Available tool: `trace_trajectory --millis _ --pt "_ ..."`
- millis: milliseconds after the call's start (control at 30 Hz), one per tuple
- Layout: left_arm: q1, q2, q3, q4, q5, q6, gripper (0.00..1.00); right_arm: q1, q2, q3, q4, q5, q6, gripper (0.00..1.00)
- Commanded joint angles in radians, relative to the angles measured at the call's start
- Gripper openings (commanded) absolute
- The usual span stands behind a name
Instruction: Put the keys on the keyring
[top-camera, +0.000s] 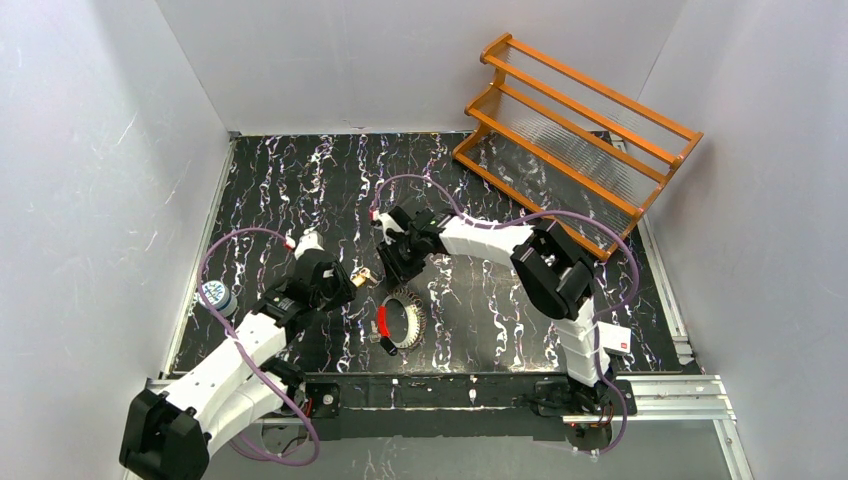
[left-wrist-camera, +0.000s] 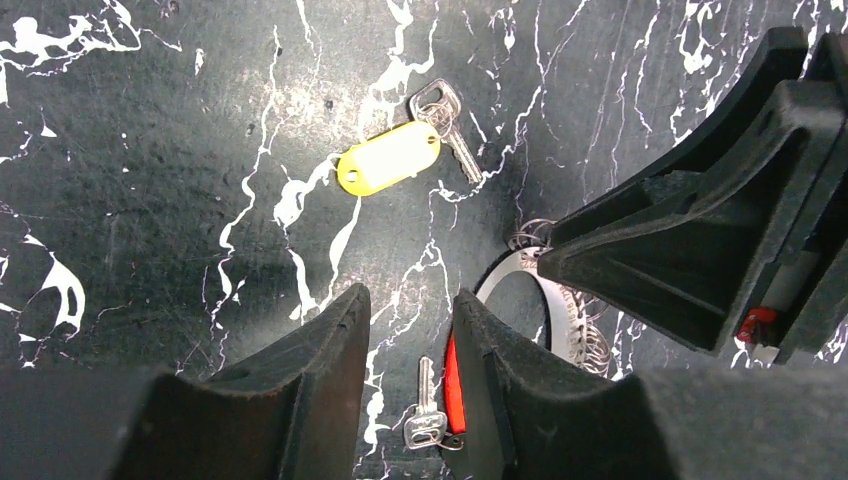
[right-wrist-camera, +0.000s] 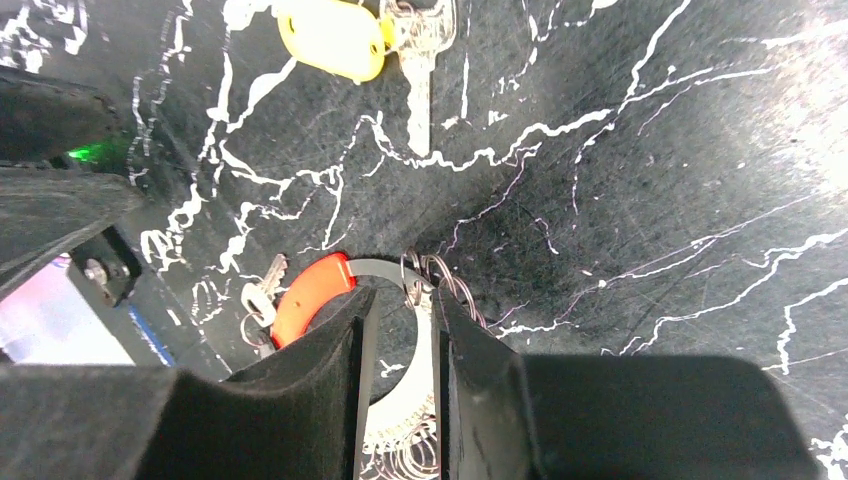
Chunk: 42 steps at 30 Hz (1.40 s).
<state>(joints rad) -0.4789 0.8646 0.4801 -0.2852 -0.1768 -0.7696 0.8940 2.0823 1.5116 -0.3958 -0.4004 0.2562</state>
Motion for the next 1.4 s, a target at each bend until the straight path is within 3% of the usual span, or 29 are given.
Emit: trace_trajectory --millis 0,233,400,733,800,1000,1367 --pt "0.006 0.008 -0.011 -0.024 -0.02 -0.008 0.35 0.037 0.016 0.058 -0.057 0.087 -0.036 0.34" --pt "0.006 0.032 0.004 -0.011 -0.014 0.007 0.35 0.062 0.031 0.078 -0.077 0.12 -0.049 0.33" --pt "0.006 0.031 0.007 -0.004 -0.007 0.016 0.35 0.066 0.032 0.077 -0.072 0.117 -0.049 0.16" --pt "0.006 0.002 0.008 -0.005 -0.006 0.038 0.35 0.065 -0.01 0.047 -0.062 0.132 -0.077 0.02" --pt "0.006 0.003 0.005 -0.003 -0.003 0.038 0.35 0.065 -0.022 0.035 -0.053 0.115 -0.077 0.04" --pt "0.006 0.007 0.001 0.006 0.009 0.041 0.35 0.064 -0.05 0.021 -0.054 0.094 -0.054 0.33" --pt "0.006 0.008 -0.011 0.02 0.023 0.041 0.35 -0.002 -0.119 -0.045 -0.033 0.035 0.011 0.35"
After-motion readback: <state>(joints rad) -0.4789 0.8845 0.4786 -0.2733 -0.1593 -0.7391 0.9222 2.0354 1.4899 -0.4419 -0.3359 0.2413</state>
